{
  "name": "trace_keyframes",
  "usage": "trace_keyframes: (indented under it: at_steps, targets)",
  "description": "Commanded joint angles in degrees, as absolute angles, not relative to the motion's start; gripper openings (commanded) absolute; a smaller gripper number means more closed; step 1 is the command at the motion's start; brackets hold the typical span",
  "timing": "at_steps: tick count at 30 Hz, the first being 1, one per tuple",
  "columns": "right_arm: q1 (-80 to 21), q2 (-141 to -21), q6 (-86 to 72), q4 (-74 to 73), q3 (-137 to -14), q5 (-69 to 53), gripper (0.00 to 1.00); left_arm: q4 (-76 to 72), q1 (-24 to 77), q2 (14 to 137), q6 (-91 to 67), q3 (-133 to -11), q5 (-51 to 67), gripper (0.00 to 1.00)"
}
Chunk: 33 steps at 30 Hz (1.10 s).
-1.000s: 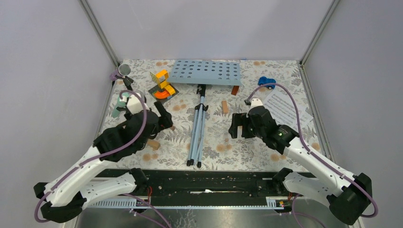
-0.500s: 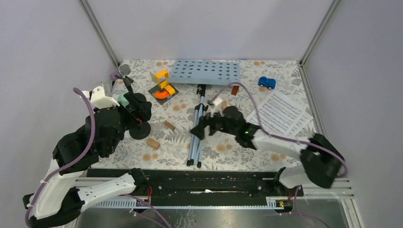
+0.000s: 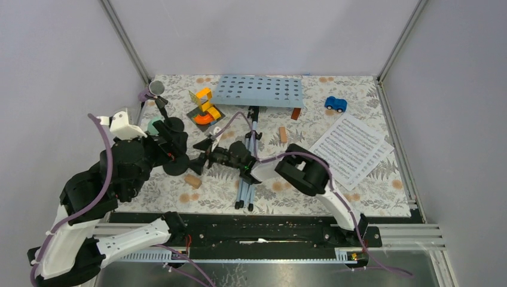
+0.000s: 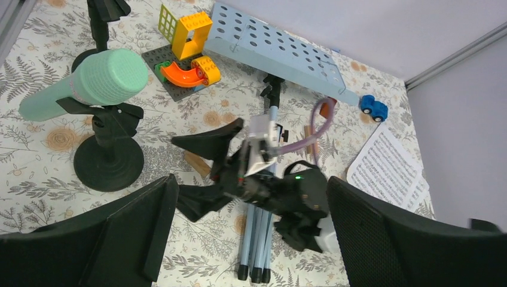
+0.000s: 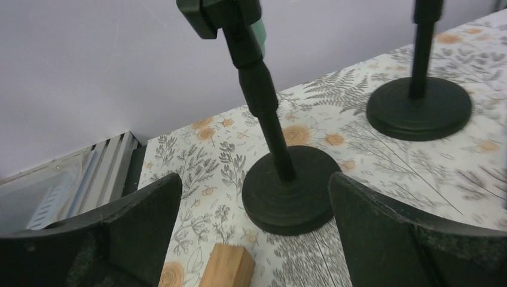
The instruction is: Pack up the instrument practice props
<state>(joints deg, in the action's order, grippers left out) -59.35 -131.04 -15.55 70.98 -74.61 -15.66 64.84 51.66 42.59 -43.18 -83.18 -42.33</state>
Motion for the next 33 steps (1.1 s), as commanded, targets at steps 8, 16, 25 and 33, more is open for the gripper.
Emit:
trace_keyframes:
  at_steps: [8, 16, 25, 33]
  targets:
    - [-62.85, -146.28, -8.18, 69.88, -101.60, -8.68, 0.99, 65.13, 51.48, 38.27, -42.16, -83.19, -41.92, 0.99]
    - [-63.80, -156.01, -4.76, 61.65, -118.19, -5.33, 0.96, 65.13, 51.42, 36.51, -42.78, -81.68, -41.48, 0.99]
    - [-63.90, -165.70, -5.72, 54.53, -135.11, -1.57, 0.62, 65.21, 51.50, 34.25, -42.36, -81.56, -41.91, 0.99]
    - [-63.90, -161.39, -4.37, 60.85, -128.52, -4.66, 0.26, 65.92, 51.47, 34.23, -42.63, -81.75, -42.11, 0.99]
